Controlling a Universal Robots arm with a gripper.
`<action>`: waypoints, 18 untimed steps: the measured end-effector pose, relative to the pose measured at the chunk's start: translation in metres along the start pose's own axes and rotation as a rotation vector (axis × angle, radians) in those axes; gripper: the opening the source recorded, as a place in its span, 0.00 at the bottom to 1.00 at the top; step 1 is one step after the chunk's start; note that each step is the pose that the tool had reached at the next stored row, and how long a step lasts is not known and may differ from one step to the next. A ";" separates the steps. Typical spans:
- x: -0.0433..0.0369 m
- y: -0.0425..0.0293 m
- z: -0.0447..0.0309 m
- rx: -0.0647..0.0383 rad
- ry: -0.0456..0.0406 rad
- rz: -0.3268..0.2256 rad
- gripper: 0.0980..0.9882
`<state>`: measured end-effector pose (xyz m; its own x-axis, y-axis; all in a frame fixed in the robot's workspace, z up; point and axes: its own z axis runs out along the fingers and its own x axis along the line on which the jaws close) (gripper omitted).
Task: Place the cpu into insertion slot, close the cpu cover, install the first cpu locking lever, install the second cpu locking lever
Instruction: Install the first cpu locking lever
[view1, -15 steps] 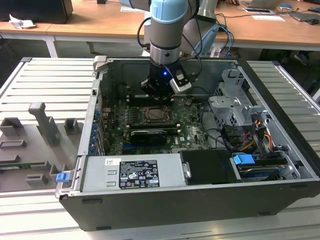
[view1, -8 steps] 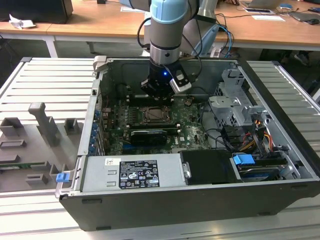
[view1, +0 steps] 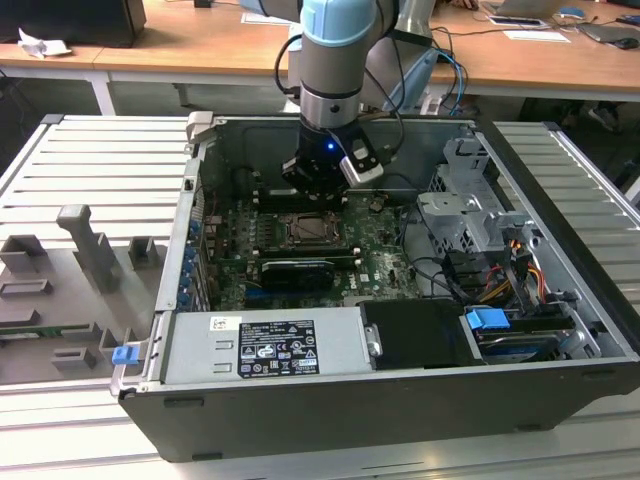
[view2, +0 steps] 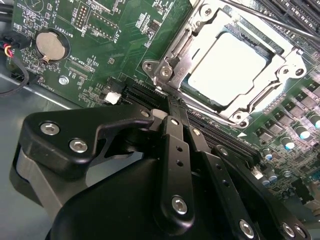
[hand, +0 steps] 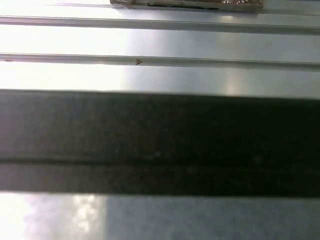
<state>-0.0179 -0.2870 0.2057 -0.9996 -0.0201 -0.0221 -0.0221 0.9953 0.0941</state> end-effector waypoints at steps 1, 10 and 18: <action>-0.0001 0.0000 0.0001 0.001 0.0000 0.000 0.01; -0.0003 -0.0004 0.0032 0.004 0.0002 0.000 0.01; -0.0005 -0.0001 0.0008 0.004 0.0001 0.000 0.01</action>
<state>-0.0174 -0.2871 0.2049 -0.9996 -0.0201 -0.0220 -0.0220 0.9956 0.0905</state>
